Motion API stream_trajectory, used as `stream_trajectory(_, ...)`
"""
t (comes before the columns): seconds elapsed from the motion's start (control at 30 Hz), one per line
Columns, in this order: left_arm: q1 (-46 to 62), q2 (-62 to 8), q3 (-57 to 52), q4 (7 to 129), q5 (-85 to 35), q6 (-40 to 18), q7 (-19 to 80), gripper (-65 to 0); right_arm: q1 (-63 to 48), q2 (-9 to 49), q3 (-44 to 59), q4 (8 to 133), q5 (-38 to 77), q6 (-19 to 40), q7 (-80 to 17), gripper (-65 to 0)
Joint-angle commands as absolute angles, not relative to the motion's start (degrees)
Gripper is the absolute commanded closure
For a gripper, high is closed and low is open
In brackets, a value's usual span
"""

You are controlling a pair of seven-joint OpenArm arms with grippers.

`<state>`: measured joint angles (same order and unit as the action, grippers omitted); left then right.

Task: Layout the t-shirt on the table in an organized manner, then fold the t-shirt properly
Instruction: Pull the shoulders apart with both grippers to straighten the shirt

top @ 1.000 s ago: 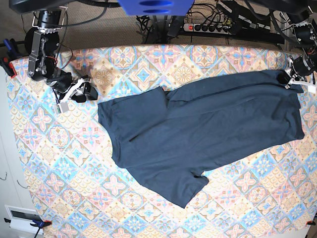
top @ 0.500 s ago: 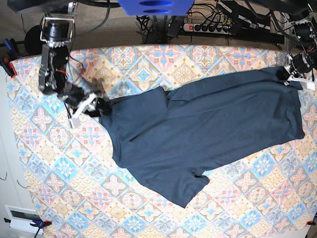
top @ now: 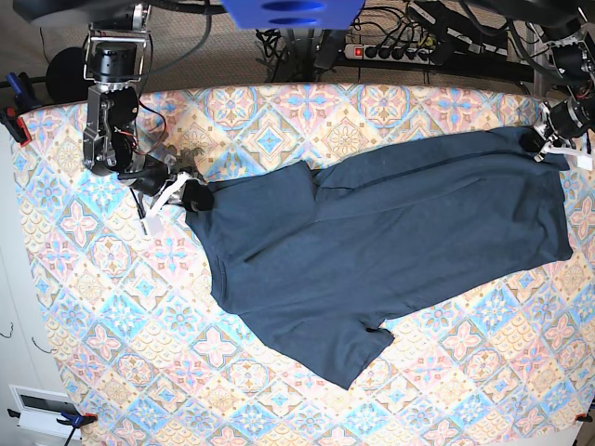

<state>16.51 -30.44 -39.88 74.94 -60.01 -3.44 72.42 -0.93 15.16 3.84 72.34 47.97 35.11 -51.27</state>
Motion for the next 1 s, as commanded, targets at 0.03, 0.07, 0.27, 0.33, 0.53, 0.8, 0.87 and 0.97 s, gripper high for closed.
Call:
stream_trajectory(0.03, 16.1, -32.0, -40.2, 75.7, -60.7, -3.7, 72.1, 0.0, 0.1, 15.8, 4.1, 71.6, 49.0, 35.5, -50.5, -5.7)
stream_trajectory(0.07, 16.1, -32.0, -40.2, 75.7, -60.7, -3.7, 72.1, 0.0, 0.1, 16.0, 4.1, 71.0, 49.0, 35.5, -50.5, -3.7)
stream_trajectory(0.27, 15.2, -33.3, -36.9, 75.9, -60.7, -3.7, 72.1, 0.0, 2.2, 16.5, 4.9, 72.2, 49.0, 35.5, -51.5, -0.9)
stream_trajectory(0.33, 14.8, -34.9, -32.4, 76.3, -60.7, -3.7, 72.1, 0.0, 1.9, 18.4, 6.3, 74.0, 49.1, 35.5, -53.1, -0.9)
stream_trajectory(0.53, 14.4, -37.6, -23.1, 78.5, -60.7, -3.7, 71.9, 0.0, -3.6, 21.1, 10.6, 79.9, 49.0, 35.5, -56.0, -0.8)
stream_trajectory(0.8, 15.3, -38.6, -21.4, 82.1, -59.3, -3.7, 72.1, 0.0, -14.1, 24.5, 15.3, 84.4, 49.2, 35.5, -56.0, -0.8)
stream_trajectory(0.87, 15.7, -38.7, -21.4, 82.1, -58.3, -3.7, 72.1, 0.0, -17.1, 25.1, 16.8, 85.8, 49.1, 35.5, -56.0, -0.8)
stream_trajectory(0.97, 15.9, -38.8, -21.6, 82.1, -56.1, -3.8, 72.1, 0.0, -21.3, 25.1, 18.5, 88.8, 49.1, 35.5, -56.0, -0.8)
